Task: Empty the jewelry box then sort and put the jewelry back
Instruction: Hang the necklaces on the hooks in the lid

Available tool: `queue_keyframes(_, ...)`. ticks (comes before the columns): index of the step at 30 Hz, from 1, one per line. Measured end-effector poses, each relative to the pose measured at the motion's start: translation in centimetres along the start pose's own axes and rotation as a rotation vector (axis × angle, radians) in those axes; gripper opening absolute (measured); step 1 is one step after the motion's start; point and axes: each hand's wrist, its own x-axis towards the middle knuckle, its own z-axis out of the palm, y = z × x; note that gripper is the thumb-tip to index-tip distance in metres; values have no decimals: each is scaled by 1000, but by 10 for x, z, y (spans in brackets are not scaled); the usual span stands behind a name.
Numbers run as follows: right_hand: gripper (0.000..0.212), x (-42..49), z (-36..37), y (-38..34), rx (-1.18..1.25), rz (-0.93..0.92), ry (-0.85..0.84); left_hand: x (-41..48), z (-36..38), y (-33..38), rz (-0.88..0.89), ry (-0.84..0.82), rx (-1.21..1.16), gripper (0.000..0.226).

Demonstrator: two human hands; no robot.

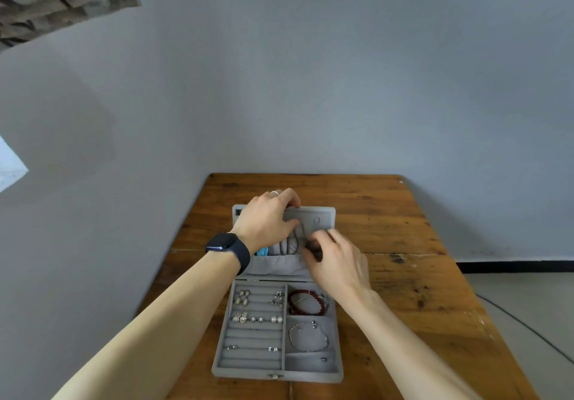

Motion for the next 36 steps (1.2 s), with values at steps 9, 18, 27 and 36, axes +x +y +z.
queue_keyframes(9,35,-7,6,2,-108,64,-155,-5,-5,2,-49,-55,-37,41)
queue_keyframes(18,25,5,3,8,-15,-38,-200,-8,-7,-2,-110,2,-59,41)
queue_keyframes(27,25,5,8,10,-94,-61,-128,-21,-8,-36,-396,-95,-160,53)
queue_keyframes(36,20,-14,17,13,-51,-158,-50,-28,-13,-52,-347,63,-225,41)
